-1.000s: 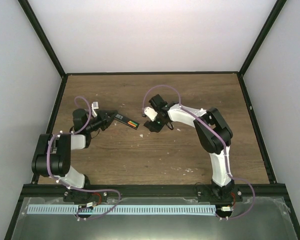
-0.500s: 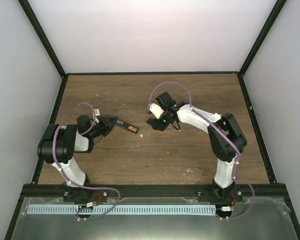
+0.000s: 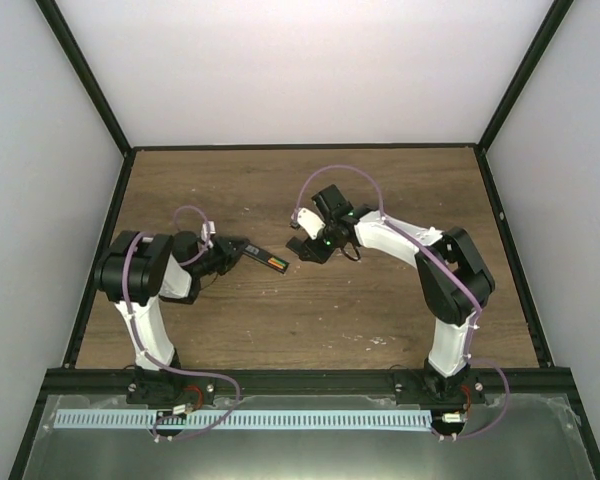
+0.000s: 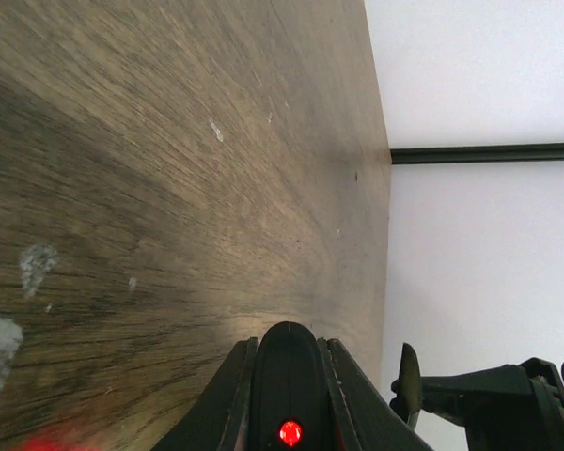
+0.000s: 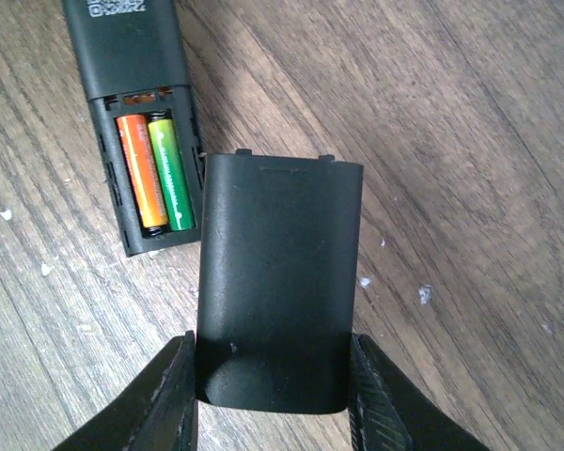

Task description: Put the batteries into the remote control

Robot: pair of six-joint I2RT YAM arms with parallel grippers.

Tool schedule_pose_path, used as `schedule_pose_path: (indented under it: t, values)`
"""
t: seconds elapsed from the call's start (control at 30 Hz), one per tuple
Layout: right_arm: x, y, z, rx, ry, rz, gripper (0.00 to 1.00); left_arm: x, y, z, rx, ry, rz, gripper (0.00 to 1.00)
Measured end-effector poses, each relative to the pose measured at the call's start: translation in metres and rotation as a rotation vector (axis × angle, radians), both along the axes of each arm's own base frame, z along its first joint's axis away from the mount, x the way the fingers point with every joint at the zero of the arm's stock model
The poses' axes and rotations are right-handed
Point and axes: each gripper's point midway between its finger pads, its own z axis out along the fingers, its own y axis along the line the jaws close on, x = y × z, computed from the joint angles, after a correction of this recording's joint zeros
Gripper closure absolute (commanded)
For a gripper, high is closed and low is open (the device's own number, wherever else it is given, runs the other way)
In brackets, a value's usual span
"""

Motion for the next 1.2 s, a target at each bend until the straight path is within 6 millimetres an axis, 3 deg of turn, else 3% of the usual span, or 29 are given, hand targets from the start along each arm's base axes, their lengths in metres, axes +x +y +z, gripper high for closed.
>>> schedule_pose_path:
  t: [0.43, 0.77, 1.2]
  values:
    - [-0.003, 0.015, 0.003, 0.083, -0.039, 0.095, 0.71, 0.006, -0.005, -0.008, -0.034, -0.017, -0.009, 1.0]
    - [-0.006, 0.019, -0.023, 0.061, -0.014, 0.167, 0.71, 0.005, -0.006, -0.009, -0.032, -0.025, -0.016, 1.0]
    - [0.0, 0.04, -0.023, 0.059, -0.038, 0.246, 0.71, 0.006, -0.007, -0.009, -0.024, -0.027, -0.029, 1.0]
